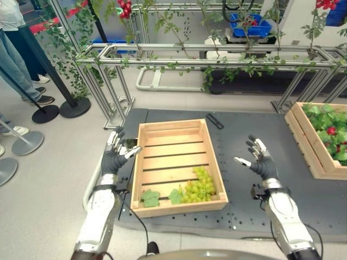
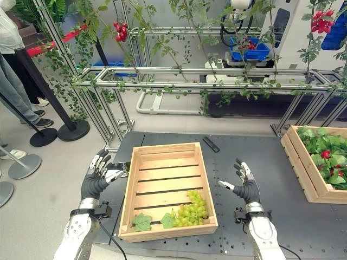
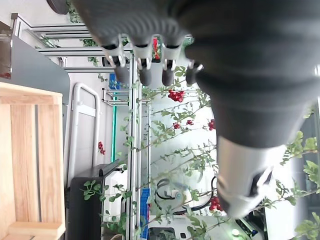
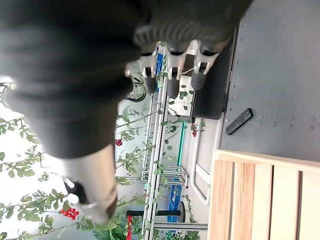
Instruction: Pick up the fruits from the basket on one side to the basket on the other side
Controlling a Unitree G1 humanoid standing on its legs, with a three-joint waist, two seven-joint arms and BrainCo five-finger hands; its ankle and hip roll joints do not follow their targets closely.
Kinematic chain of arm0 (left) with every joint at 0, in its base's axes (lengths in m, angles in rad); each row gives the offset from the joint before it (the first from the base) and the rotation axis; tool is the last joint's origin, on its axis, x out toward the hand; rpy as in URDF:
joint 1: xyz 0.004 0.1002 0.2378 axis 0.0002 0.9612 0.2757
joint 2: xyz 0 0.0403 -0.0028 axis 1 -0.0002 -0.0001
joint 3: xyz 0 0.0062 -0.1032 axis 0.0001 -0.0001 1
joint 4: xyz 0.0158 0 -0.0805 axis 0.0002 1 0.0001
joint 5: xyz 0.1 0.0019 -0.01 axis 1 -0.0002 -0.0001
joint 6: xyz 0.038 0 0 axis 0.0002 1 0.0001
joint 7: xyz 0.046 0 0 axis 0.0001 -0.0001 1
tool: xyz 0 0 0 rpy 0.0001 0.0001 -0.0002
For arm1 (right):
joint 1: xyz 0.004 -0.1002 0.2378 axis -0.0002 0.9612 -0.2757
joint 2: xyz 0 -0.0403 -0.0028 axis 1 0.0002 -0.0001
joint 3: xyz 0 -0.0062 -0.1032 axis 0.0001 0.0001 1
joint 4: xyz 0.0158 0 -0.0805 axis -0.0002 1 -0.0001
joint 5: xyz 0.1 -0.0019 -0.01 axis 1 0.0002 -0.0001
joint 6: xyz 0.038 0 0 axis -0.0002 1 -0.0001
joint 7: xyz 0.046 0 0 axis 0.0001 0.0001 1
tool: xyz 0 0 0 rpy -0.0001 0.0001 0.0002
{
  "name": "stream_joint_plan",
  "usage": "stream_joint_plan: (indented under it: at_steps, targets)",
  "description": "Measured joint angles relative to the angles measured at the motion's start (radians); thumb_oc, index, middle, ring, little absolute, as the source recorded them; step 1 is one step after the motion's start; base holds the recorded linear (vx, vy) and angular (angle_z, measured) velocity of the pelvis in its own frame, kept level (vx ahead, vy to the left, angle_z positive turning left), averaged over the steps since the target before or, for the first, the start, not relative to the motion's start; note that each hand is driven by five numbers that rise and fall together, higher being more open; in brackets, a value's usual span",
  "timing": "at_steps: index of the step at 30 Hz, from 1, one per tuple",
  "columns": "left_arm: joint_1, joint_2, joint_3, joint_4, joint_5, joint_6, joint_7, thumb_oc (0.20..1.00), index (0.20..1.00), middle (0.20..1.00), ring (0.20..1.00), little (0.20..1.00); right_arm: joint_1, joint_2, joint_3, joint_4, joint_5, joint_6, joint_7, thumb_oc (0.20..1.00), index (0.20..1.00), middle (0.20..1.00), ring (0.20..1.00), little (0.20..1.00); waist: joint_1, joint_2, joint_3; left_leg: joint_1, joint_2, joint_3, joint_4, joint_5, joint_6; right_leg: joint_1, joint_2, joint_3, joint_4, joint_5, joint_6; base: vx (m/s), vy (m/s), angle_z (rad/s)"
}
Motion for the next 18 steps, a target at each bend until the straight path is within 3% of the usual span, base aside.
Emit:
stream_joint_plan:
  at_steps: [11, 18]
  targets:
    - [-0.001, 0.000, 0.000, -0.007, 0.000, 0.000, 0.000, 1.000, 1.000, 1.000, 1.000, 1.000, 0.000, -0.005, 0.000, 0.000, -0.002, 0.000, 0.000, 1.000, 1.000, 1.000, 1.000, 1.000, 0.000, 0.000, 0.000, 0.000, 0.000, -0.001, 0.000, 0.000, 0.000, 0.001, 0.000, -0.003, 0.000, 0.000, 0.000, 0.00, 0.000, 0.00]
    - [-0.002, 0.010, 0.001, -0.051, 0.000, 0.000, -0.010, 1.000, 1.000, 1.000, 1.000, 1.000, -0.010, -0.104, -0.002, 0.000, -0.032, 0.016, 0.003, 1.000, 1.000, 1.000, 1.000, 1.000, 0.005, -0.018, 0.009, -0.047, 0.007, -0.015, 0.003, 0.005, 0.000, -0.033, 0.009, -0.018, 0.001, 0.004, -0.005, -0.05, -0.038, 0.06]
